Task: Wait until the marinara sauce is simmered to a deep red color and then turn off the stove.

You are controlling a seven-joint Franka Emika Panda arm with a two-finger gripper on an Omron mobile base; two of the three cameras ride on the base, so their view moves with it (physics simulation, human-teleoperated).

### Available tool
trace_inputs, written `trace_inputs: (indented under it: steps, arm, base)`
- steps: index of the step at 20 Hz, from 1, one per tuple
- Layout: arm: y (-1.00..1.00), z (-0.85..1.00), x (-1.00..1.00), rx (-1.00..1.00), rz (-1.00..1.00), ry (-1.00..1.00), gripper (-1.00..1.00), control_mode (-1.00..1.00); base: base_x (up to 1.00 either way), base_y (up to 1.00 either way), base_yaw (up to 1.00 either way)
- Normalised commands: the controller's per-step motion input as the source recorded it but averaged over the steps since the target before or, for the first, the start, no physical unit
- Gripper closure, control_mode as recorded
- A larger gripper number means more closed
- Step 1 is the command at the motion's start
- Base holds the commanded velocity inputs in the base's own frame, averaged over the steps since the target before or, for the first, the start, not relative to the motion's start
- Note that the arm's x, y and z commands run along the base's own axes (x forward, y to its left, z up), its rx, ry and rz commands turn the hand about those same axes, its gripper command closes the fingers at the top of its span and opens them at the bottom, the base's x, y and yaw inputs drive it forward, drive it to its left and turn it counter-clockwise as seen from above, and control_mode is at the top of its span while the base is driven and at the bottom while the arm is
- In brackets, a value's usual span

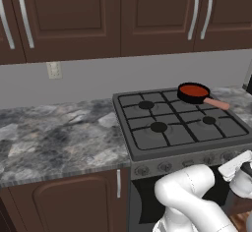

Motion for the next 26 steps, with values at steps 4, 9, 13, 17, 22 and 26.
trace_inputs:
  steps: [4, 9, 13, 17, 22, 26]
  arm:
    - [0.00, 0.00, 0.02, 0.00, 0.00, 0.00, -1.00, -1.00]
    - [0.00, 0.00, 0.00, 0.00, 0.00, 0.00, 1.00, -1.00]
    - [0.00, 0.00, 0.00, 0.00, 0.00, 0.00, 1.00, -1.00]
    - [0.00, 0.00, 0.00, 0.00, 0.00, 0.00, 1.00, -1.00]
    - [0.00, 0.00, 0.00, 0.00, 0.00, 0.00, 1.00, -1.00]
    - [0.00, 0.00, 0.00, 0.00, 0.00, 0.00, 1.00, -1.00]
  base:
    - [0.00, 0.00, 0.00]
    - [0.00, 0.00, 0.00]
    - [0.00, 0.00, 0.00]
    - [0.00, 0.00, 0.00]
    - [0.00, 0.00, 0.00]
    - [0.00, 0.00, 0.00]
